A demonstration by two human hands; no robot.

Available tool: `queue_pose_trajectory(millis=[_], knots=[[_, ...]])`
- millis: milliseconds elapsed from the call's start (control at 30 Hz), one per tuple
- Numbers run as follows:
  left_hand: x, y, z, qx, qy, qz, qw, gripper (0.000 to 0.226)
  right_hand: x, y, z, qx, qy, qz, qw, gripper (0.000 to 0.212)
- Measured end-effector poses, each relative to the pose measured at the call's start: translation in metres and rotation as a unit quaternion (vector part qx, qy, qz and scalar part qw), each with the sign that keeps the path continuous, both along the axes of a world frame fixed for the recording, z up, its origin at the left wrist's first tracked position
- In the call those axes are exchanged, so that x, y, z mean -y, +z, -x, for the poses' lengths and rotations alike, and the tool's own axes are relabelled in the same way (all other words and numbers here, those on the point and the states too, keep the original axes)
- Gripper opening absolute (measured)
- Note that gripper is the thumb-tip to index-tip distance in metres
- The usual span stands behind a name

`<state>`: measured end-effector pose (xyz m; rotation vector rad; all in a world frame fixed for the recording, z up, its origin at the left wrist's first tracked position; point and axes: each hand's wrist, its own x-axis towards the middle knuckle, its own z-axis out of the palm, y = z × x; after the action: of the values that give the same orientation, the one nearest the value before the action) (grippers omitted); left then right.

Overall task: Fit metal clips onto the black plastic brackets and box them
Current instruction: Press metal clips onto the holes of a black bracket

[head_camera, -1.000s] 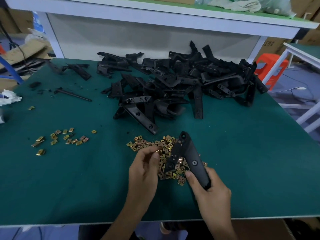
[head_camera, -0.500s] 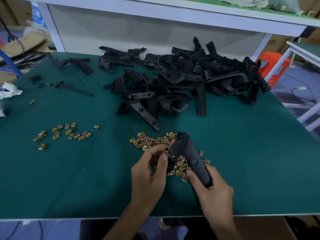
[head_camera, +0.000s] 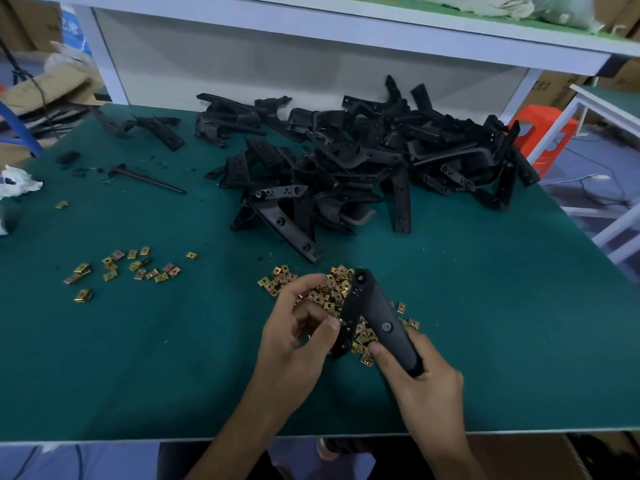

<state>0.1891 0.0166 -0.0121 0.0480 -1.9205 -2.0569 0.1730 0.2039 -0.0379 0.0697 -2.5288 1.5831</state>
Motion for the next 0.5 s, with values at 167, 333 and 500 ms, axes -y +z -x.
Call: queue_pose_trajectory(millis=[167, 333, 500], knots=[[0.007, 0.01, 0.002, 0.033, -0.098, 0.055, 0.993, 0.057, -0.001, -0.002, 0.0, -0.002, 0.005, -0.02, 1.0, 0.045], [0.017, 0.011, -0.004, 0.069, -0.103, 0.107, 0.987, 0.052, -0.001, -0.003, 0.0, 0.0, 0.012, -0.035, 0.999, 0.039], [0.028, 0.017, -0.054, 0.147, -0.001, 0.084, 0.986, 0.044, -0.003, -0.003, -0.003, -0.004, 0.003, -0.036, 0.999, 0.03]])
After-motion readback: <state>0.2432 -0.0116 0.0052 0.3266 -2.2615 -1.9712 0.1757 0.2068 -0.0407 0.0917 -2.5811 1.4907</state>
